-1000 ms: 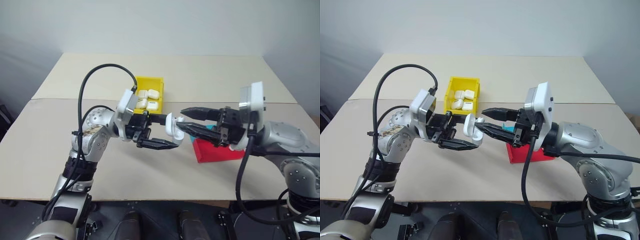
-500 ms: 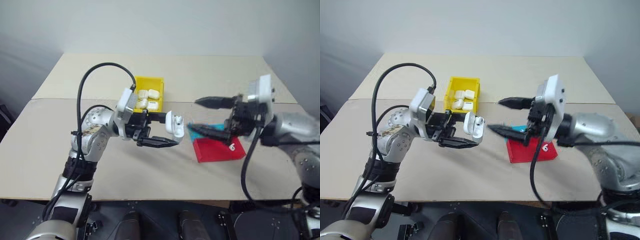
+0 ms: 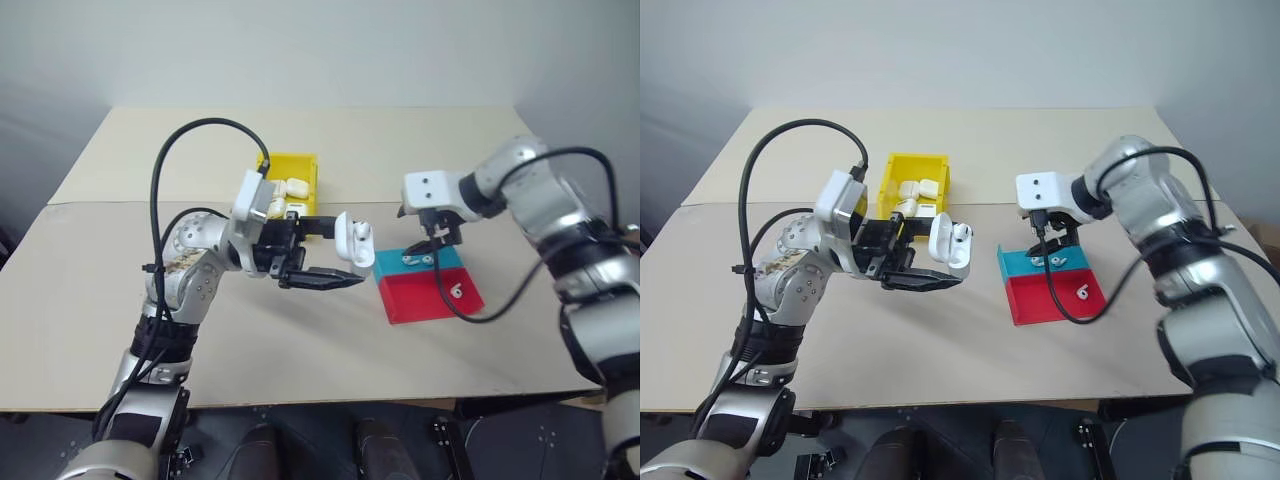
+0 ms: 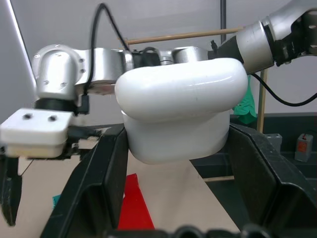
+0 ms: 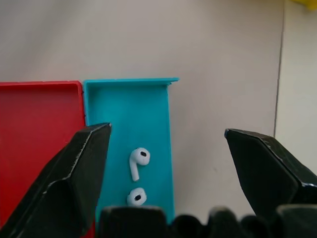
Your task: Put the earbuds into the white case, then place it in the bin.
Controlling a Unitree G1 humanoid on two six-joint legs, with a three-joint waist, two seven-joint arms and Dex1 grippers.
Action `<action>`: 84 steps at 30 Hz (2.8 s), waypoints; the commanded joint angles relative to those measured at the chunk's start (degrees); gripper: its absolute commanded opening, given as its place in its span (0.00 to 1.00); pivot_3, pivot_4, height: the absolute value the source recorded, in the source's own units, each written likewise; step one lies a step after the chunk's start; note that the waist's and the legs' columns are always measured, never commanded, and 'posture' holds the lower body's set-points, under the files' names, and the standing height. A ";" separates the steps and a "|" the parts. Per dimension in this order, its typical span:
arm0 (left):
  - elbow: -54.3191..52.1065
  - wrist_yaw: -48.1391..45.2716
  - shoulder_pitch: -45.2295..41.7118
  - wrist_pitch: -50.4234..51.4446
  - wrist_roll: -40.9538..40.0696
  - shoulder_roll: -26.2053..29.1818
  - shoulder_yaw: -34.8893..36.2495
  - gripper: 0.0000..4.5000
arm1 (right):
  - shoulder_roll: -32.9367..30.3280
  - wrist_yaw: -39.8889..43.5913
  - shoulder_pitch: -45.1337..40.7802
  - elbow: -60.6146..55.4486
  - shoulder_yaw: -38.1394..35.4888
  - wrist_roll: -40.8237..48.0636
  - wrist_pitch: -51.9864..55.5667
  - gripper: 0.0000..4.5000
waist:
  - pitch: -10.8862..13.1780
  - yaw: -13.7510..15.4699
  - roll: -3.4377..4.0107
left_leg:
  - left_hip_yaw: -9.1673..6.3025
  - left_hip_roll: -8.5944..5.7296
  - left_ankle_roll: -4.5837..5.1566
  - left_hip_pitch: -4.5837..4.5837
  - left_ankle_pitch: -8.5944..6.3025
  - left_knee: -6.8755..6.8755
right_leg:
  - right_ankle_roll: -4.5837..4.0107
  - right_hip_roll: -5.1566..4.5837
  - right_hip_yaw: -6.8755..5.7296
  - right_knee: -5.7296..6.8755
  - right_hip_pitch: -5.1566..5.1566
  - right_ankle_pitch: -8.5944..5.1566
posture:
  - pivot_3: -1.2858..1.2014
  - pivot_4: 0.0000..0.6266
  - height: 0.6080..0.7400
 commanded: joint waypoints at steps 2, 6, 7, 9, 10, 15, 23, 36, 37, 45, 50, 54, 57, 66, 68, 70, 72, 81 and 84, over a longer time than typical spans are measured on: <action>-3.04 1.03 0.77 -1.09 -0.64 0.17 1.03 0.61 | 2.84 1.22 -4.76 13.49 0.53 -5.46 -8.06 0.82 | 0.01 0.32 0.02 | -0.01 0.00 0.00 -0.06 0.00 0.00 | 0.00 -0.02 -0.03 0.04 0.00 0.00 | 0.52 0.24 1.00; -4.01 1.78 1.56 -1.06 -0.66 0.57 1.45 0.61 | 4.97 1.74 -6.78 20.23 0.23 -8.61 -12.00 0.69 | 0.03 0.31 0.05 | 0.01 0.00 -0.01 -0.12 0.00 -0.01 | 0.00 -0.03 -0.05 0.09 -0.03 0.00 | 0.52 0.24 1.00; -4.14 1.89 1.69 -1.07 -0.65 0.70 1.53 0.61 | 5.33 2.11 -7.10 21.18 -0.20 -8.95 -12.44 0.69 | 0.03 0.24 0.06 | 0.01 0.00 -0.01 -0.12 0.00 -0.01 | 0.01 -0.02 -0.05 0.09 -0.05 0.00 | 0.52 0.24 1.00; -4.48 2.07 2.01 -1.05 -0.66 0.94 1.60 0.61 | 5.96 3.42 -7.34 22.39 -1.07 -9.11 -12.97 0.69 | 0.06 0.02 0.10 | 0.01 0.00 -0.01 -0.12 0.00 0.00 | 0.00 -0.02 -0.04 0.08 -0.05 0.00 | 0.52 0.24 1.00; -4.67 2.16 2.15 -1.05 -0.65 1.02 1.61 0.61 | 6.17 3.34 -7.06 22.81 -0.94 -9.64 -13.34 0.69 | 0.06 -0.06 0.11 | 0.00 0.00 -0.02 -0.11 0.01 0.00 | 0.00 -0.02 -0.04 0.09 -0.05 0.00 | 0.52 0.24 1.00; -5.21 2.64 2.32 -0.99 -0.65 1.06 1.59 0.61 | 7.60 -0.32 -5.51 24.89 -1.21 -12.07 -12.87 0.69 | 0.07 -0.25 0.13 | 0.01 0.00 -0.05 -0.07 0.02 0.01 | 0.00 -0.01 -0.03 0.09 -0.04 0.00 | 0.52 0.24 1.00; -6.91 3.52 3.12 -0.40 -1.10 1.87 1.77 0.61 | 9.40 -1.97 -4.69 26.39 -2.74 -13.17 -12.69 0.69 | 0.07 -0.26 0.13 | 0.00 0.00 -0.05 -0.06 0.03 0.00 | 0.00 -0.01 -0.03 0.12 -0.04 0.00 | 0.52 0.24 1.00; -7.99 4.55 3.90 -0.07 -1.99 3.04 2.02 0.61 | 9.94 -2.64 -3.19 27.15 -2.57 -15.36 -13.00 0.28 | 0.07 -0.27 0.14 | 0.00 0.00 -0.06 -0.04 0.03 0.01 | 0.00 -0.01 -0.03 0.12 -0.03 0.00 | 0.52 0.24 1.00; -7.97 4.56 3.90 -0.08 -2.02 3.07 2.03 0.61 | 9.98 -2.75 -3.14 27.17 -2.64 -15.45 -13.00 0.28 | 0.07 -0.27 0.14 | 0.00 0.00 -0.06 -0.03 0.03 0.01 | 0.00 -0.01 -0.03 0.11 -0.02 0.00 | 0.52 0.24 1.00; -7.25 4.38 3.59 -0.21 -1.98 3.20 2.18 0.61 | 10.14 -4.41 -3.44 27.65 -4.70 -14.98 -11.40 0.28 | 0.07 -0.30 0.14 | 0.01 0.00 -0.09 0.01 0.05 0.01 | 0.00 -0.01 -0.02 0.11 -0.01 0.00 | 0.52 0.24 1.00; -6.69 3.89 3.21 -0.30 -1.95 3.26 2.07 0.61 | 8.92 -1.71 -6.03 27.03 -11.32 -9.54 -5.84 0.28 | 0.07 -0.28 0.14 | 0.01 0.00 -0.09 0.01 0.05 0.00 | 0.00 -0.01 -0.01 0.12 -0.01 0.00 | 0.52 0.24 1.00; -5.77 3.34 2.45 -0.28 -1.96 3.21 2.05 0.61 | 6.32 2.92 -6.09 23.47 -17.78 -3.90 -0.17 0.28 | 0.08 -0.14 0.15 | 0.01 0.00 -0.09 0.01 0.05 0.00 | 0.00 -0.02 -0.01 0.12 -0.01 0.00 | 0.52 0.24 1.00; -4.63 2.38 1.66 -0.37 -1.92 3.26 1.95 0.61 | 4.26 4.89 -4.10 18.72 -21.28 -0.47 4.75 0.28 | 0.08 -0.07 0.16 | 0.01 0.00 -0.09 0.00 0.05 0.00 | 0.00 -0.02 -0.02 0.10 0.01 0.00 | 0.52 0.24 1.00; -0.02 -1.17 -1.72 -0.88 -1.25 2.85 1.35 0.61 | 0.44 3.38 4.64 6.09 -18.24 -3.13 -3.51 0.37 | 0.14 -0.34 0.24 | 0.04 -0.02 -0.08 0.00 0.04 0.02 | 0.01 -0.01 0.02 0.07 -0.01 0.00 | 0.52 0.24 1.00; 0.02 -1.10 -1.84 -0.95 -1.18 2.62 1.43 0.61 | 0.73 2.25 3.73 7.60 -15.80 -5.71 -7.54 0.48 | 0.14 -0.54 0.25 | 0.05 -0.02 -0.08 0.01 0.05 0.01 | 0.01 0.00 0.04 0.09 -0.03 0.00 | 0.52 0.24 1.00; -0.84 -0.62 -1.31 -0.85 -1.25 2.53 1.54 0.61 | 1.64 0.27 2.02 10.56 -12.78 -9.10 -12.14 0.63 | 0.14 -0.71 0.26 | 0.05 0.00 -0.08 0.04 0.04 0.00 | 0.01 0.02 0.07 0.09 -0.03 0.00 | 0.52 0.24 1.00; -2.09 0.08 -0.39 -0.64 -1.39 2.63 1.72 0.61 | 2.42 -0.38 0.31 13.70 -10.55 -11.33 -16.01 0.63 | 0.14 -0.65 0.26 | 0.06 0.00 -0.08 0.04 0.05 0.00 | 0.01 0.02 0.07 0.08 -0.04 0.00 | 0.52 0.24 1.00; -7.97 3.98 4.16 0.42 -2.18 3.97 3.15 0.61 | 6.86 -2.59 -5.15 26.18 -5.58 -17.55 -23.71 0.63 | 0.15 -0.23 0.27 | 0.05 0.00 -0.10 0.03 0.06 0.01 | 0.01 -0.01 0.05 0.10 -0.02 0.00 | 0.52 0.24 1.00; -9.09 4.83 5.01 0.67 -2.46 4.55 3.55 0.61 | 7.08 -3.90 -5.24 27.84 -4.55 -19.24 -24.82 0.63 | 0.15 -0.17 0.27 | 0.05 0.00 -0.10 0.04 0.06 0.01 | 0.01 -0.02 0.03 0.10 0.00 0.00 | 0.52 0.24 1.00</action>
